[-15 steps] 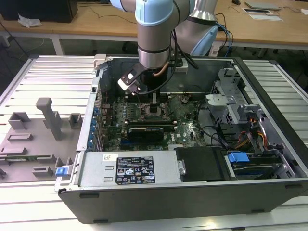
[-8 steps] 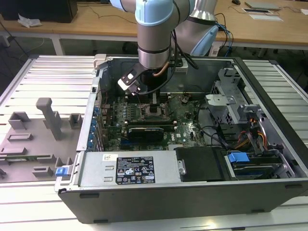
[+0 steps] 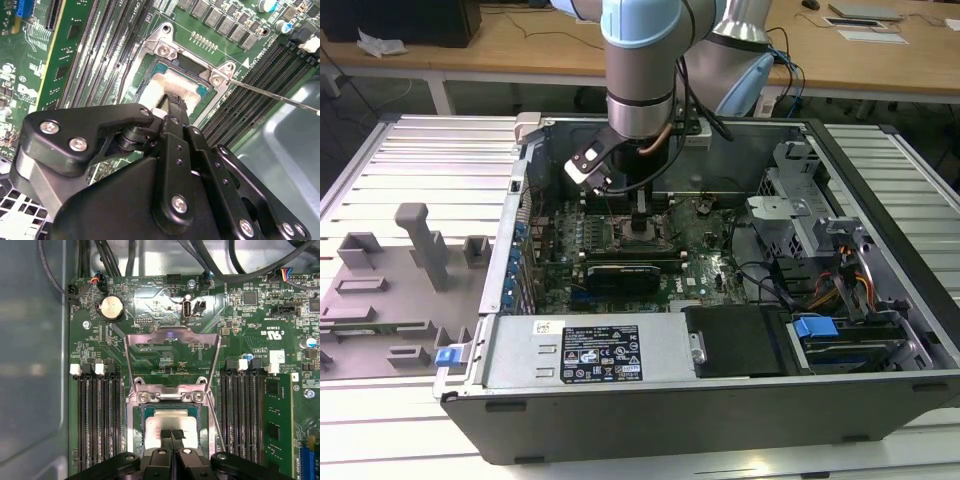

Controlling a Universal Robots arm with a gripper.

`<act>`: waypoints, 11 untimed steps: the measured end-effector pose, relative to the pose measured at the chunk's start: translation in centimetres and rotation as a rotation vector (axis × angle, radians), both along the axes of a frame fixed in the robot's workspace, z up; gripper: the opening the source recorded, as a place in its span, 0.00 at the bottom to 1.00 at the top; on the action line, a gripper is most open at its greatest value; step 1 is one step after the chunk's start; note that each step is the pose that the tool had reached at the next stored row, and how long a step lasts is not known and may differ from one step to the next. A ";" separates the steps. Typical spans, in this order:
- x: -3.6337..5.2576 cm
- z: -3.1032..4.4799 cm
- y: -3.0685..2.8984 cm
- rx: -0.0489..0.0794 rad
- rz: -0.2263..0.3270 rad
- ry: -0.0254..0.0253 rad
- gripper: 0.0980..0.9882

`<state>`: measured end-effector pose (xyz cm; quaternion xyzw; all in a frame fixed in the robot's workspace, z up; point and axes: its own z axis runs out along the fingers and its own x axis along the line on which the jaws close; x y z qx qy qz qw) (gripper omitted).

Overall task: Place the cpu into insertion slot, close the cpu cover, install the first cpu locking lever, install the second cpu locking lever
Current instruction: 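Place the cpu into insertion slot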

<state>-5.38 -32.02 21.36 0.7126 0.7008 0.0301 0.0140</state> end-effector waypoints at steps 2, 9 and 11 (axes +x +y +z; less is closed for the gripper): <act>0.00 0.54 0.00 0.000 0.000 0.0000 0.01; 0.00 2.57 0.00 0.000 0.000 0.0000 0.01; 0.00 3.44 0.00 0.000 0.000 -0.0001 0.01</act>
